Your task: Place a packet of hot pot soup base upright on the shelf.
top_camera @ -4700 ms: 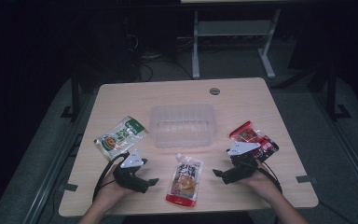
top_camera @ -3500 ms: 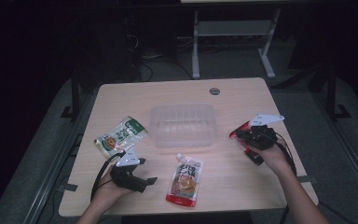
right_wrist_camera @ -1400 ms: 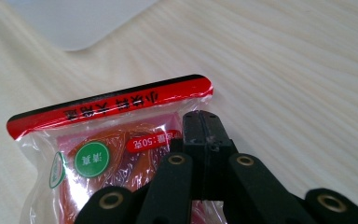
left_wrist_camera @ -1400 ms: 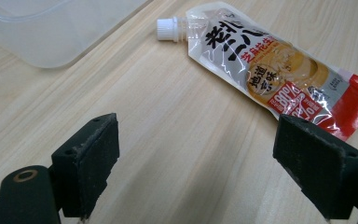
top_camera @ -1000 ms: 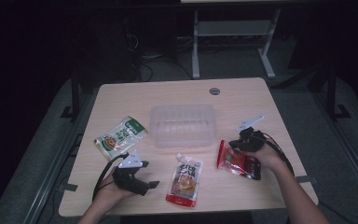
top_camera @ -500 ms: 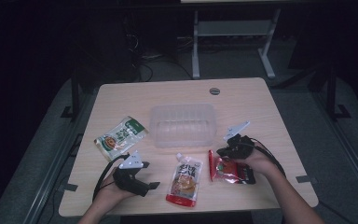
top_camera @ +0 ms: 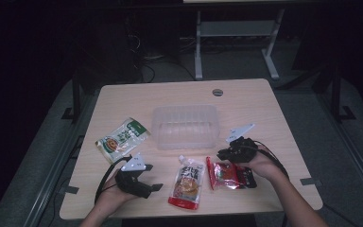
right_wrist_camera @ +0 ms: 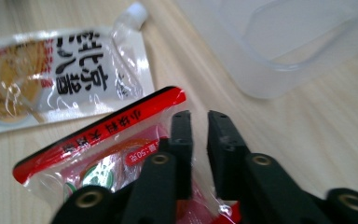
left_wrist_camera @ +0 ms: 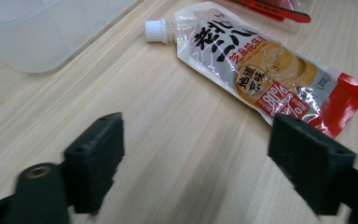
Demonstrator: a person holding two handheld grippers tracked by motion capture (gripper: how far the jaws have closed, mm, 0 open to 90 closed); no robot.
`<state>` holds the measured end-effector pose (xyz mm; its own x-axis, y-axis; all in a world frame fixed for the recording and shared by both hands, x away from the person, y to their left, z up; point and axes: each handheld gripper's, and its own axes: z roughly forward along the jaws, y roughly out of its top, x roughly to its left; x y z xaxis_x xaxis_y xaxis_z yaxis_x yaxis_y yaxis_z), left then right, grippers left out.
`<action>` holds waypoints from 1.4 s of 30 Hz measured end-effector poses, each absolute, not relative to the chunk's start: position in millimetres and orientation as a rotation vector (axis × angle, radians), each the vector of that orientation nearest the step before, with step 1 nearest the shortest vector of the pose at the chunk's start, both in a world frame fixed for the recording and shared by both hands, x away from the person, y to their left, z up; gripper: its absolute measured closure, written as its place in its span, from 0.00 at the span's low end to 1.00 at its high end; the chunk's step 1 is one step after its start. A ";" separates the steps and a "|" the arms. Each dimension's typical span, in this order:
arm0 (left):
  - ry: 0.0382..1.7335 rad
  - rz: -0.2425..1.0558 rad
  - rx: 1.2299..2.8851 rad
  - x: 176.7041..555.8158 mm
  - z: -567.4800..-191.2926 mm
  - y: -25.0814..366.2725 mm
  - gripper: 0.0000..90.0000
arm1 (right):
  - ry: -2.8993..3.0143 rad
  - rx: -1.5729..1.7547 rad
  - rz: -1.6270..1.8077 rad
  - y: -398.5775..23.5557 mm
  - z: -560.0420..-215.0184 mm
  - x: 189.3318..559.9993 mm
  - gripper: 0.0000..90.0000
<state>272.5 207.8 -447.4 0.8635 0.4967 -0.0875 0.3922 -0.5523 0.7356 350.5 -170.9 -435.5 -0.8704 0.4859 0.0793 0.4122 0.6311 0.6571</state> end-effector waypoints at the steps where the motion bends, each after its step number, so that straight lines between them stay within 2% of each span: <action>1: 0.632 0.153 2.229 271.9 -447.2 206.4 0.26 | 2.707 0.781 1.089 -176.3 -431.9 348.7 0.77; 2: 0.632 0.153 2.229 271.9 -447.2 206.4 0.28 | 2.707 0.781 1.089 -176.3 -431.9 348.7 0.77; 3: 0.621 0.155 2.233 271.8 -446.9 205.9 0.28 | 2.694 0.793 1.095 -179.5 -430.0 347.4 0.74; 6: 0.606 0.151 2.225 270.7 -444.2 202.1 0.38 | 2.655 0.828 1.123 -189.8 -426.2 341.3 0.64; 8: 0.595 0.147 2.227 271.1 -441.6 199.4 0.47 | 2.632 0.854 1.123 -196.1 -424.5 335.4 0.59; 9: 0.592 0.139 2.229 272.0 -440.0 198.4 0.57 | 2.625 0.882 1.134 -202.4 -424.6 328.9 0.51; 10: 0.591 0.137 2.218 272.9 -438.9 196.6 0.57 | 2.625 0.882 1.134 -202.4 -424.6 328.9 0.51; 11: 0.576 0.140 2.212 273.8 -435.5 193.1 0.66 | 2.625 0.890 1.119 -207.9 -426.4 322.5 0.47; 13: 0.570 0.141 2.209 274.4 -433.7 190.7 0.69 | 2.626 0.909 1.107 -210.4 -427.0 318.1 0.44; 15: 0.566 0.131 2.203 277.0 -428.4 182.5 0.83 | 2.605 0.943 1.103 -217.9 -428.2 306.6 0.39; 17: 0.566 0.123 2.203 278.8 -426.5 178.6 0.91 | 2.589 0.958 1.103 -222.9 -428.4 299.5 0.37; 18: 0.568 0.116 2.207 280.8 -425.0 175.3 0.91 | 2.589 0.958 1.103 -222.9 -428.4 299.5 0.37; 19: 0.566 0.109 2.207 284.2 -422.8 168.0 0.97 | 2.571 0.972 1.112 -228.2 -427.5 292.8 0.34; 32: 0.436 0.079 2.252 303.7 -416.2 110.2 0.99 | 2.461 1.076 1.148 -265.0 -431.9 270.5 0.32; 42: 0.342 0.062 2.265 324.1 -421.7 59.9 0.99 | 2.423 1.098 1.144 -271.4 -432.0 270.7 0.31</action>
